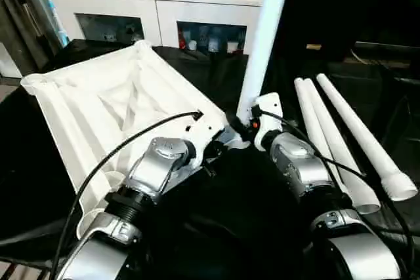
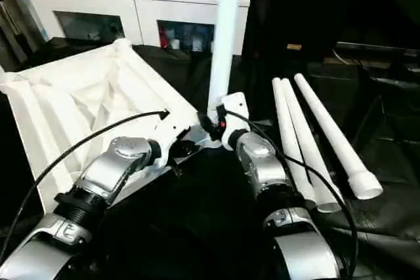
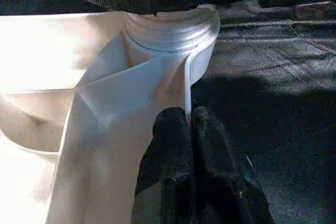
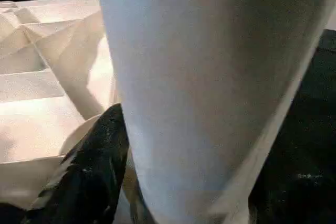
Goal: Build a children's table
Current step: Insert table leg to table base
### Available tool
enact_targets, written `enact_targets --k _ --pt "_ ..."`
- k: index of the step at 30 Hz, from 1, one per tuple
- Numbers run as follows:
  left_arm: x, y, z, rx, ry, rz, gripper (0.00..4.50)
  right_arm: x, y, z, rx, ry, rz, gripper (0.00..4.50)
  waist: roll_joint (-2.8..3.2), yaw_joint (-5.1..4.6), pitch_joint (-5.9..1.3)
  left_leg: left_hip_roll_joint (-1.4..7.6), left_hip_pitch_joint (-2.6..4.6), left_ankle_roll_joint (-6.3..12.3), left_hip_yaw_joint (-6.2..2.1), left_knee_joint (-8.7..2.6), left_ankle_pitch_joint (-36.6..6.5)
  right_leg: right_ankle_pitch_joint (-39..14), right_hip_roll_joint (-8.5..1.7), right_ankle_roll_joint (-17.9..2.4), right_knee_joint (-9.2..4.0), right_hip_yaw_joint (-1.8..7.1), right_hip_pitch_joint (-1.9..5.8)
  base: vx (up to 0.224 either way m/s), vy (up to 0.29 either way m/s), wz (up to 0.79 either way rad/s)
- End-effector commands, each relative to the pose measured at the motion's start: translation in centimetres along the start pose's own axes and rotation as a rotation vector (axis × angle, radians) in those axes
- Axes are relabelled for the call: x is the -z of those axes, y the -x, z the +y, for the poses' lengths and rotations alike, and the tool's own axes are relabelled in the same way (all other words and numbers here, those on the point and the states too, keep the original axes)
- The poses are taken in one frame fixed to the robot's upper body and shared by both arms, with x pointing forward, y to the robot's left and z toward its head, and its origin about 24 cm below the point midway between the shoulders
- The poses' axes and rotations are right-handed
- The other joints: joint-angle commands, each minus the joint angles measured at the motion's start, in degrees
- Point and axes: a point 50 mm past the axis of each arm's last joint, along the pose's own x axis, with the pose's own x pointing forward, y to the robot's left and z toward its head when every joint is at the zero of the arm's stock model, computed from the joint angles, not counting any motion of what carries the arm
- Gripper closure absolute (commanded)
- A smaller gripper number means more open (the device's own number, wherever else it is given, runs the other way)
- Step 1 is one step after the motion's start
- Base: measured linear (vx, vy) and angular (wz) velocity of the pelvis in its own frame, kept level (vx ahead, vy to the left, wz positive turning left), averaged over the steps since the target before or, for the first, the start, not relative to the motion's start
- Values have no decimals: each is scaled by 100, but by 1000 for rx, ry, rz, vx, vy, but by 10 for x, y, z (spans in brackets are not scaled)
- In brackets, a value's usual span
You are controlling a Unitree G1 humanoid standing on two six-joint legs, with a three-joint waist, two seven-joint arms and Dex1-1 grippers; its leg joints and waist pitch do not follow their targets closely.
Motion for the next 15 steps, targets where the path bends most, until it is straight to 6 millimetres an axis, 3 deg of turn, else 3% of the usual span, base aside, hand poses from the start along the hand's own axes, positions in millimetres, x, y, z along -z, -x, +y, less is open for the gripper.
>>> enact_targets --k 1,9,15 --pt "-16 -2 -7 44 -60 -63 450 29 0 18 -94 -59 117 96 5 27 -253 306 12 177 -112 -470 -1518 -1274 -441 -1307 -457 203 180 0 0 0" --pt "-11 6 -6 88 -91 -66 450 11 7 9 -177 55 80 23 17 53 -304 309 -8 460 -84 -392 -735 9 -428 -1611 -332 177 250 0 0 0" --pt "-8 11 -5 120 -112 -64 450 4 20 -3 -255 99 87 23 31 132 -346 316 -4 732 -67 -308 -269 811 -416 -1756 -233 169 269 0 0 0"
